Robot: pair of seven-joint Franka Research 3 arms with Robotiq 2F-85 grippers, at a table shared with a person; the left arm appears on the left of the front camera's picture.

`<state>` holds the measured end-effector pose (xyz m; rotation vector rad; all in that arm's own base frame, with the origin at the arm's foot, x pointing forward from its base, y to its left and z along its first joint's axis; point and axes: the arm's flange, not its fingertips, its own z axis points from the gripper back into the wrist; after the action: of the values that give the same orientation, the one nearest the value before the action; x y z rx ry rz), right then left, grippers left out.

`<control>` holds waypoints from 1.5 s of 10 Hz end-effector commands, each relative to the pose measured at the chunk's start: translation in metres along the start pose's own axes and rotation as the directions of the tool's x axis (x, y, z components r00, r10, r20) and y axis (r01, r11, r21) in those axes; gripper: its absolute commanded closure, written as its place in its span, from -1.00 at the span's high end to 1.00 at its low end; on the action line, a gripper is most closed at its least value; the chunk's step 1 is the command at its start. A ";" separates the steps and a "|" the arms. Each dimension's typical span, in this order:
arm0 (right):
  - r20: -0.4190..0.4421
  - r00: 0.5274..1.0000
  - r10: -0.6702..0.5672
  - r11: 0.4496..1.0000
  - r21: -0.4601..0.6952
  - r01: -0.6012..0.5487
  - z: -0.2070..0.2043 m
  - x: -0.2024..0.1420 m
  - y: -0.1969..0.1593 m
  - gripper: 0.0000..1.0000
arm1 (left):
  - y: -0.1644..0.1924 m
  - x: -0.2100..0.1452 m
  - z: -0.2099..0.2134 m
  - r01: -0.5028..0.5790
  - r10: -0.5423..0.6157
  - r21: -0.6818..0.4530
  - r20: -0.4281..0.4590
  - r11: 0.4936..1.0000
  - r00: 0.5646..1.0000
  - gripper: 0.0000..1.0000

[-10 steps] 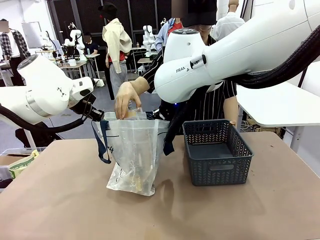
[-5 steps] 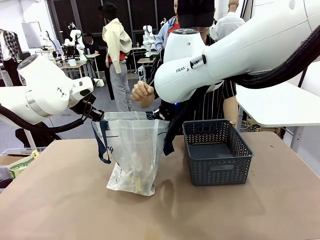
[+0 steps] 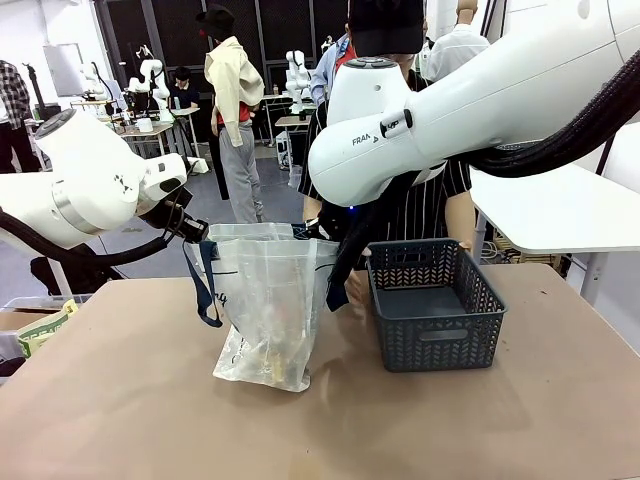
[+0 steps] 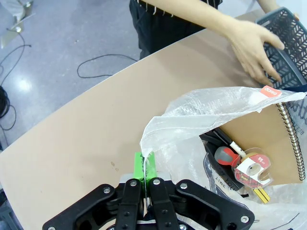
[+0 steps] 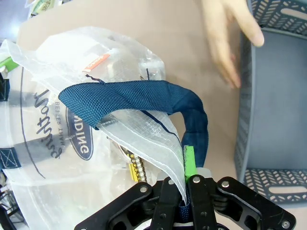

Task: Transfer purchased items from the store into the shopping bag.
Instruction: Move the Reusable shopping bag to the right side of the table.

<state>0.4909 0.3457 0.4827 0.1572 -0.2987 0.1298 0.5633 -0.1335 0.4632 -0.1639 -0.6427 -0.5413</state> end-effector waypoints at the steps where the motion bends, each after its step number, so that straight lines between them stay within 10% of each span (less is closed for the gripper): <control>1: -0.006 1.000 -0.005 1.000 0.016 0.006 -0.001 -0.004 -0.004 -1.00 | 0.000 -0.001 0.003 -0.007 0.007 0.004 0.001 1.000 1.000 -1.00; 12: -0.006 1.000 -0.005 1.000 0.016 0.006 -0.001 -0.004 -0.004 -1.00 | -0.003 -0.002 -0.001 -0.010 0.012 -0.041 0.030 0.999 0.999 -1.00; 15: -0.005 1.000 0.017 1.000 0.014 -0.017 0.000 0.000 0.004 -1.00 | -0.005 -0.001 -0.001 -0.007 0.012 -0.107 0.054 0.994 0.998 0.02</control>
<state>0.4901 0.3473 0.4834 0.1581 -0.2999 0.1350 0.5609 -0.1415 0.4629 -0.2425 -0.6611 -0.5368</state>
